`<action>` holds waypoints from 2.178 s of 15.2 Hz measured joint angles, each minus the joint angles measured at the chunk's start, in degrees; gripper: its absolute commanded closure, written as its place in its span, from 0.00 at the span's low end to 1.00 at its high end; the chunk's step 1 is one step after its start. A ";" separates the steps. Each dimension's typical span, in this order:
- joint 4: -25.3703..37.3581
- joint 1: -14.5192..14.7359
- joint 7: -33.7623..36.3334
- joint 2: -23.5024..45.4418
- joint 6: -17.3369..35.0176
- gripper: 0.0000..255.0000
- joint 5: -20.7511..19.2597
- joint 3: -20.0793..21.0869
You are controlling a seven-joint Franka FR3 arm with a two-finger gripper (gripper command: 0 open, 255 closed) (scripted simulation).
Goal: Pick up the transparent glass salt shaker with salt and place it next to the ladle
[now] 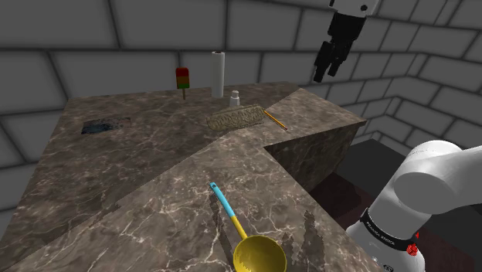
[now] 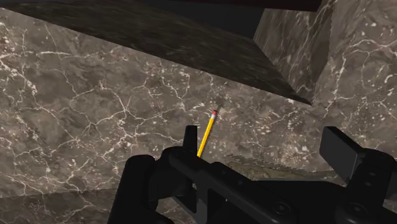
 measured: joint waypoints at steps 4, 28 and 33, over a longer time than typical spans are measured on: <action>-0.65 -0.12 1.67 2.96 3.97 0.00 0.99 0.70; 17.43 -1.05 17.71 45.30 33.94 0.00 4.52 6.76; 15.89 -0.83 18.11 47.12 37.35 0.00 4.24 6.97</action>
